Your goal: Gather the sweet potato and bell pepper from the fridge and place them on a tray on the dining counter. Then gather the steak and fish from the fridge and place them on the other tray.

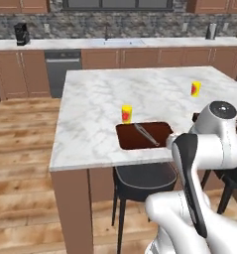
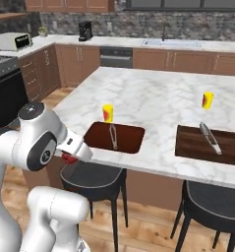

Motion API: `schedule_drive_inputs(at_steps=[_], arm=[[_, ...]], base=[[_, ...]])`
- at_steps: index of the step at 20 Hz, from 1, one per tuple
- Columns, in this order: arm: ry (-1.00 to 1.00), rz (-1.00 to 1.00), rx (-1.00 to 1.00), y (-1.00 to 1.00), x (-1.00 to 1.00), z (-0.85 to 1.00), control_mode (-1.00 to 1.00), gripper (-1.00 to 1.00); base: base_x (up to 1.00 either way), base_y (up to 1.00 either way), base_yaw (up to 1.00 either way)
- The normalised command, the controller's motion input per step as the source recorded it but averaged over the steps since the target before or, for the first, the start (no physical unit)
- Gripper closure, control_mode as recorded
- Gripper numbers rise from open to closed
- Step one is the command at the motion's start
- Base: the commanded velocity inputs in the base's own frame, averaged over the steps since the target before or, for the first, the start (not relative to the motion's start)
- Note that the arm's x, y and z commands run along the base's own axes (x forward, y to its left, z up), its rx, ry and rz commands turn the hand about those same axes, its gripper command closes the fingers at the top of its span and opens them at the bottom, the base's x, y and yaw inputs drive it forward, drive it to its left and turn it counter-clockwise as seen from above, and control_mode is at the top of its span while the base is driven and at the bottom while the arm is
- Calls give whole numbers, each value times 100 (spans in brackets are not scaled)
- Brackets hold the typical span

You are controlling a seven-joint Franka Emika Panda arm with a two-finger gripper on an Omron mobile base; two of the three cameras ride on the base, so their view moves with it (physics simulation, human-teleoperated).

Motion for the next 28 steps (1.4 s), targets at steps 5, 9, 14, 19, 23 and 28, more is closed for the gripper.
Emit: schedule_drive_inputs(at_steps=[5,9,14,19,23,28], arm=[[0,0,0,0,0,0,100,100],[0,0,0,0,0,0,100,100],[0,0,0,0,0,0,100,100],[0,0,2,7,68,0,-100,100],[0,0,3,12,87,0,-100,100],[3,0,1,21,87,-23,-100,100]], base=[[42,36,-26],[42,42,-13],[58,26,-3],[15,3,0],[0,0,0],[0,0,0]])
